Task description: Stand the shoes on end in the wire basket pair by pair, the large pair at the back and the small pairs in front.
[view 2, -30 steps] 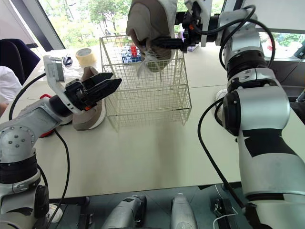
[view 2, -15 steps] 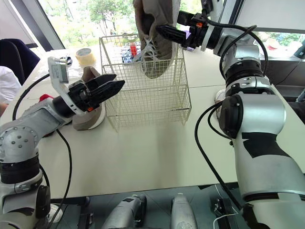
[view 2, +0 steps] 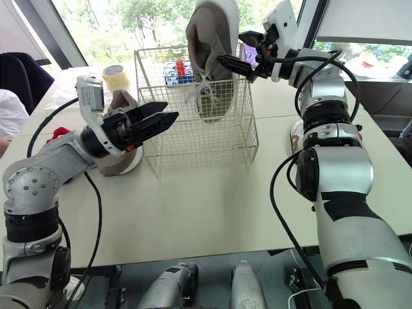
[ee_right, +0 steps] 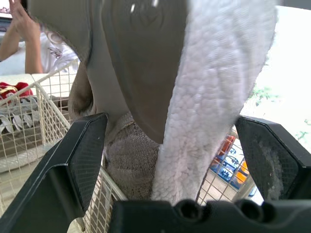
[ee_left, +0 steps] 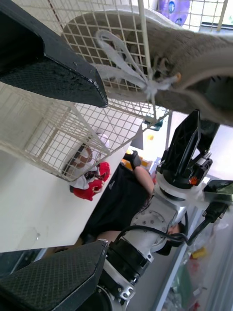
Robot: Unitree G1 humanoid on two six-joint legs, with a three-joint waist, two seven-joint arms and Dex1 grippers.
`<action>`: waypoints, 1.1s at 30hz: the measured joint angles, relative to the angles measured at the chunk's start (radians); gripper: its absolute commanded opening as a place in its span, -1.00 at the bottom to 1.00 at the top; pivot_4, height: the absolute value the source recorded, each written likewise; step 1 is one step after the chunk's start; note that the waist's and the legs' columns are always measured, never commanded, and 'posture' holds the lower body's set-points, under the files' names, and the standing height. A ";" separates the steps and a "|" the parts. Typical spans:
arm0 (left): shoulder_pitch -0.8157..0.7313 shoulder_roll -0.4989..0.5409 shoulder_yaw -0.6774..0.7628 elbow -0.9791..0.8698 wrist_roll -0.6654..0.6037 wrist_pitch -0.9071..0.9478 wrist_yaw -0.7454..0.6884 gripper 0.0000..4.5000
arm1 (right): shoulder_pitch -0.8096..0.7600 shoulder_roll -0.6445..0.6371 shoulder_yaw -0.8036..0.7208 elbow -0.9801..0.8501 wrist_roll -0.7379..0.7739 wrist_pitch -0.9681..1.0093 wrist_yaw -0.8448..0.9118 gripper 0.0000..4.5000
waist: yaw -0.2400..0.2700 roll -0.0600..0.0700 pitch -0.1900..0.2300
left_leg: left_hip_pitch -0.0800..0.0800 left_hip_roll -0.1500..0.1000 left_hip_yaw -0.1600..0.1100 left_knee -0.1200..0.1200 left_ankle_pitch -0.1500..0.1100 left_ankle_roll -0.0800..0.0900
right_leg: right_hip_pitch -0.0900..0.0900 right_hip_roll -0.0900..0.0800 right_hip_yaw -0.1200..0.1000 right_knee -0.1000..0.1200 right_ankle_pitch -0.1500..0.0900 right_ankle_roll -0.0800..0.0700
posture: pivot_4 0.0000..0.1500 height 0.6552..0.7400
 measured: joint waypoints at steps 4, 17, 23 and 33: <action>0.001 0.000 0.000 -0.001 0.000 -0.001 0.000 1.00 | 0.030 -0.012 -0.003 -0.092 0.005 0.051 -0.045 0.98 | 0.000 0.000 0.000 | 0.000 0.000 0.000 0.000 0.000 0.000 | 0.000 0.000 0.000 0.000 0.000 0.000 | 1.00 1.00; 0.026 0.024 0.039 0.001 -0.002 -0.006 0.015 1.00 | 0.339 0.002 -0.022 -0.770 0.088 0.369 -0.302 0.98 | 0.003 0.000 0.000 | 0.000 0.000 0.000 0.002 0.000 0.000 | 0.000 0.000 0.001 0.001 0.000 0.000 | 1.00 1.00; 0.015 0.044 0.071 0.012 0.000 -0.009 0.028 1.00 | 0.412 -0.005 -0.007 -0.934 0.082 0.442 -0.380 0.98 | 0.003 0.000 0.000 | 0.000 0.000 0.000 0.002 0.000 0.000 | 0.000 0.000 0.001 0.001 0.000 0.000 | 1.00 1.00; -0.008 0.052 0.079 0.035 0.006 -0.023 0.026 1.00 | 0.421 0.137 0.019 -1.071 0.134 0.630 -0.546 0.98 | 0.001 0.000 0.000 | 0.000 0.002 0.000 0.001 0.000 0.000 | 0.000 0.001 0.001 0.002 0.000 -0.001 | 1.00 1.00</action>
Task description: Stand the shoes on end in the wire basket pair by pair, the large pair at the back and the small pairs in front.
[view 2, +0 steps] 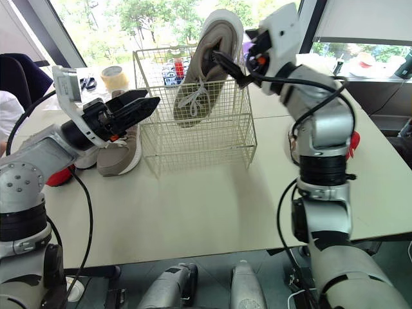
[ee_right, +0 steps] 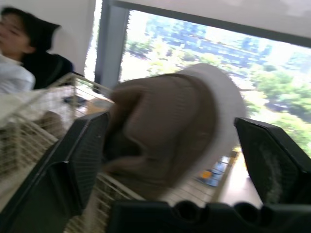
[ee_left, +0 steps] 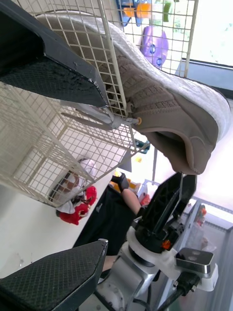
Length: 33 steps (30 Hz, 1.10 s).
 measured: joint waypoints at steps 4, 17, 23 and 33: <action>0.000 0.000 0.000 0.002 0.005 -0.003 -0.002 1.00 | -0.001 0.051 0.026 0.017 -0.060 -0.012 -0.127 0.98 | 0.003 0.000 0.000 | 0.000 -0.001 0.000 0.001 0.000 0.000 | 0.001 0.000 0.000 0.000 0.000 0.000 | 1.00 1.00; 0.006 -0.001 -0.009 -0.013 0.036 -0.005 -0.009 1.00 | -0.008 0.134 0.083 0.072 -0.214 -0.113 -0.388 -0.67 | 0.000 0.000 0.000 | 0.000 0.000 0.000 0.000 0.000 0.000 | 0.000 0.000 0.000 0.000 0.000 0.000 | 1.00 1.00; 0.006 -0.005 -0.010 -0.015 0.039 -0.005 -0.018 1.00 | -0.008 0.132 0.118 0.035 -0.273 -0.139 -0.422 -0.97 | 0.000 0.000 0.000 | 0.000 0.000 0.000 -0.001 0.000 0.000 | -0.001 0.000 0.000 0.000 0.000 0.000 | 1.00 1.00; 0.006 -0.011 -0.042 -0.015 0.053 -0.005 -0.027 1.00 | -0.010 0.083 0.207 -0.038 -0.450 -0.200 -0.451 -0.97 | -0.001 0.000 0.000 | 0.000 0.000 0.000 -0.001 0.000 -0.001 | -0.001 0.000 0.000 0.000 0.000 0.000 | 1.00 1.00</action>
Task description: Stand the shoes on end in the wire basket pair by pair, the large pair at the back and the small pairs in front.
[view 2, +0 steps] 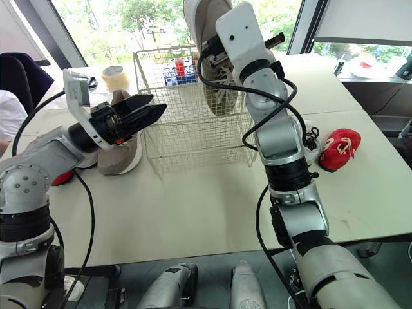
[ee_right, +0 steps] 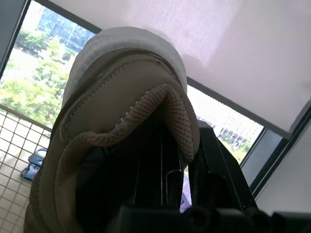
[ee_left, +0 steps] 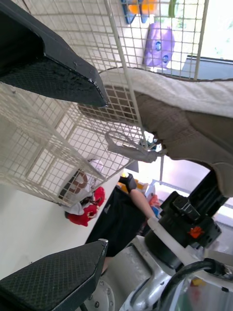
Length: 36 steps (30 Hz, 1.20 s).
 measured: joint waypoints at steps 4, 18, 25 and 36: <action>0.000 -0.001 -0.004 0.000 0.010 -0.001 -0.003 1.00 | 0.045 0.019 0.003 -0.023 -0.018 0.024 -0.003 -0.97 | 0.001 0.000 0.000 | 0.000 0.000 0.000 0.000 0.000 0.000 | 0.000 0.000 0.000 0.000 0.000 0.000 | 1.00 1.00; -0.001 -0.001 -0.005 0.000 0.027 -0.001 -0.021 1.00 | 0.095 0.058 -0.036 -0.140 -0.034 0.241 -0.021 -0.65 | 0.004 0.000 0.000 | 0.000 0.000 0.000 0.000 0.000 0.000 | 0.001 0.000 0.000 0.000 0.000 0.000 | 1.00 1.00; 0.000 0.004 -0.005 0.000 0.028 -0.001 -0.032 1.00 | 0.135 0.028 -0.045 -0.168 -0.011 0.265 0.040 0.78 | 0.003 0.000 0.000 | 0.000 0.000 0.000 0.000 0.000 0.000 | 0.001 0.000 0.000 0.000 0.000 0.000 | 1.00 1.00; -0.066 0.106 0.068 0.086 0.117 -0.018 0.060 1.00 | 0.229 -0.130 -0.275 -0.401 0.334 0.452 0.367 0.78 | 0.007 0.000 0.000 | 0.000 0.000 0.000 0.000 -0.002 0.004 | 0.001 0.000 0.000 0.000 0.000 0.000 | 1.00 1.00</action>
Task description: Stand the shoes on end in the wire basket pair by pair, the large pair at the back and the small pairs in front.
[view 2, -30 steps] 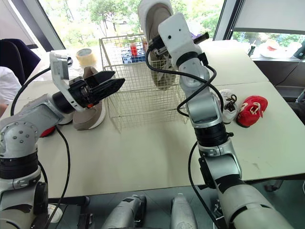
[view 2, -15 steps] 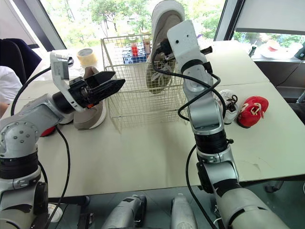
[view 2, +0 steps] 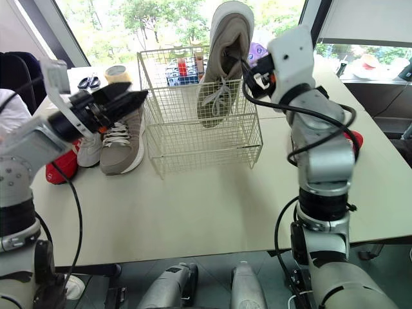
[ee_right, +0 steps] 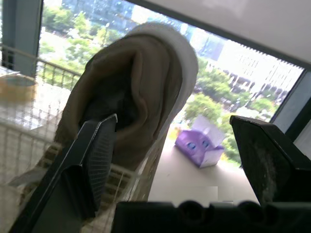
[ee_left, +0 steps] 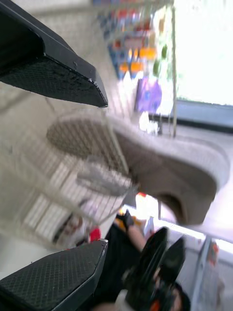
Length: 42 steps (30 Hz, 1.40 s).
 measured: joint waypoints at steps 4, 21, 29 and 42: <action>-0.081 0.036 -0.037 0.150 0.175 -0.003 0.108 1.00 | 0.048 -0.068 -0.063 -0.111 0.266 0.147 0.191 0.78 | 0.000 0.000 0.000 | 0.000 0.000 0.000 0.000 -0.001 0.002 | 0.000 0.000 0.000 0.000 0.000 0.000 | 1.00 1.00; -0.174 -0.003 -0.141 0.483 0.513 0.095 0.250 1.00 | -0.058 -0.131 -0.152 -0.098 0.613 0.231 0.148 0.78 | 0.001 0.000 0.000 | 0.000 0.000 0.000 0.000 -0.001 0.002 | 0.000 -0.001 0.000 0.000 0.000 0.000 | 1.00 1.00; -0.224 -0.096 -0.153 0.679 0.577 0.041 0.183 1.00 | -0.057 -0.149 -0.114 -0.095 0.641 0.203 0.114 0.78 | 0.010 -0.001 0.000 | -0.001 -0.001 0.000 0.001 -0.001 0.002 | 0.000 -0.001 0.000 0.000 0.001 0.001 | 1.00 1.00; -0.368 -0.145 -0.148 1.023 0.656 -0.129 0.067 -0.79 | -0.045 -0.176 -0.083 -0.094 0.670 0.167 0.077 0.81 | 0.028 -0.001 0.000 | -0.001 -0.001 0.000 0.003 -0.001 0.002 | 0.001 -0.001 -0.001 0.000 0.003 0.002 | 1.00 1.00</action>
